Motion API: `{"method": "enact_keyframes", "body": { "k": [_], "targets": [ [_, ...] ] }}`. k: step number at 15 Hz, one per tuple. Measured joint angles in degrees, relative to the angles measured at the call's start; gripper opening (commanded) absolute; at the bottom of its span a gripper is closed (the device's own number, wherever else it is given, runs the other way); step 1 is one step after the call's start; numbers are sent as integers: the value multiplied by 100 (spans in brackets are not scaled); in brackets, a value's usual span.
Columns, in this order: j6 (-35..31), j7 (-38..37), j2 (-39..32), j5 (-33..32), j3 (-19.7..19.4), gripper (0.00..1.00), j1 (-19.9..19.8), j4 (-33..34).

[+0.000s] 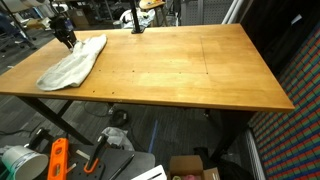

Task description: Fold the towel in half from right to left

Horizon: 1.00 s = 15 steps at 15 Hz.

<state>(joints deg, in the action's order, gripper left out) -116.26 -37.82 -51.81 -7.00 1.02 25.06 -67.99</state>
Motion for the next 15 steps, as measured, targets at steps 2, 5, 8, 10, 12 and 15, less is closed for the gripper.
{"method": "enact_keyframes", "body": {
  "k": [2,5,8,10,12,15],
  "targets": [
    [0,-69,-4,0,-21,14,-22,14],
    [1,-147,-6,0,-33,14,-83,18],
    [8,-205,-7,2,-33,16,-143,58],
    [55,-310,-9,25,-34,16,-193,164],
    [198,-462,-11,109,-34,16,-235,363],
    [403,-829,-24,202,-34,15,-285,771]
  ]
}}
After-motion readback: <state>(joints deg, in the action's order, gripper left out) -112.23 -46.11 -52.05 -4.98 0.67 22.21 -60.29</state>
